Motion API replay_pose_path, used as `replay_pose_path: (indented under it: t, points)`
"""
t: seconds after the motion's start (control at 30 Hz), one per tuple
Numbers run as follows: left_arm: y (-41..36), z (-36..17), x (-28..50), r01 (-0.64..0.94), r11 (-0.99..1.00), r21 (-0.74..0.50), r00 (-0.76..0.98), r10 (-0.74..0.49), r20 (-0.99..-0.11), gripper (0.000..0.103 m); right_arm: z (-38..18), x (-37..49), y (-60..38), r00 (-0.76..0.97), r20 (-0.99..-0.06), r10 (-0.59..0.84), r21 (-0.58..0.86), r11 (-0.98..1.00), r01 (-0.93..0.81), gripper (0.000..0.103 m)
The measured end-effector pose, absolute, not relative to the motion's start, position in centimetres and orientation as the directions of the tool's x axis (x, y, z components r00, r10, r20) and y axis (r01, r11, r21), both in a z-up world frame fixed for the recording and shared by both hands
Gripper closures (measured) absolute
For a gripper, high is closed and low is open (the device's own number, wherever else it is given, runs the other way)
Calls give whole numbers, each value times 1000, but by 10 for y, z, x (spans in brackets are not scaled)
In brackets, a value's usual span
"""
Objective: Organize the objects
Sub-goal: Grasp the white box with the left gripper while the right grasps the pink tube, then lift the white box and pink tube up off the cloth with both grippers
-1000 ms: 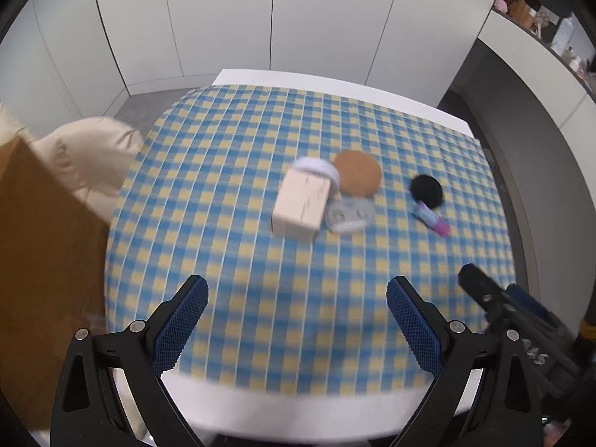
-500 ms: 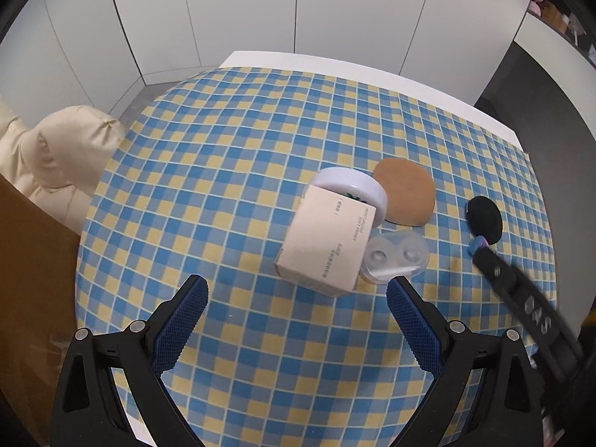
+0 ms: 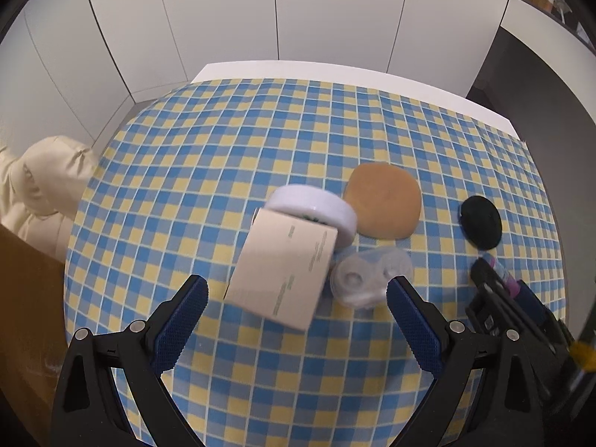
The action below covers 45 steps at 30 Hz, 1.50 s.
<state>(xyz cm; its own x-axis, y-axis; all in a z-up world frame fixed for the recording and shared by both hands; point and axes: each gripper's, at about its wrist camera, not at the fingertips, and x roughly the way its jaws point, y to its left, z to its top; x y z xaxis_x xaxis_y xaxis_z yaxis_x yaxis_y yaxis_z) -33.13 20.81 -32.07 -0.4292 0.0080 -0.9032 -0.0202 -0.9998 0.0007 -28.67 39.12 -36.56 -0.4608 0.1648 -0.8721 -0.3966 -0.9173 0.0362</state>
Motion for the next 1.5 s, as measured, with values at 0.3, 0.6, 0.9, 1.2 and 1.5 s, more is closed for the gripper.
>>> replay_pose_path:
  t: [0.3, 0.6, 0.9, 1.2, 1.5]
  points:
    - [195, -326, -346, -4, -999, -52, -471, 47, -881, 60, -366, -290, 382, -462, -874, 148, 21, -940, -341, 42]
    - [195, -315, -341, -7, -999, -43, -470, 41, -882, 61, -356, -284, 377, -451, -881, 144, 3, -951, -309, 42]
    - [197, -291, -333, -14, -999, -33, -470, 35, -882, 61, -337, -283, 370, -428, -898, 101, -2, -974, -226, 42]
    - [195, -246, -329, -29, -998, -57, -469, 64, -881, 61, -279, -275, 372, -470, -874, 124, -28, -978, -205, 42]
    - [205, -176, -319, -101, -994, -29, -510, 77, -857, 61, -194, -264, 372, -536, -831, 152, -61, -981, -184, 42]
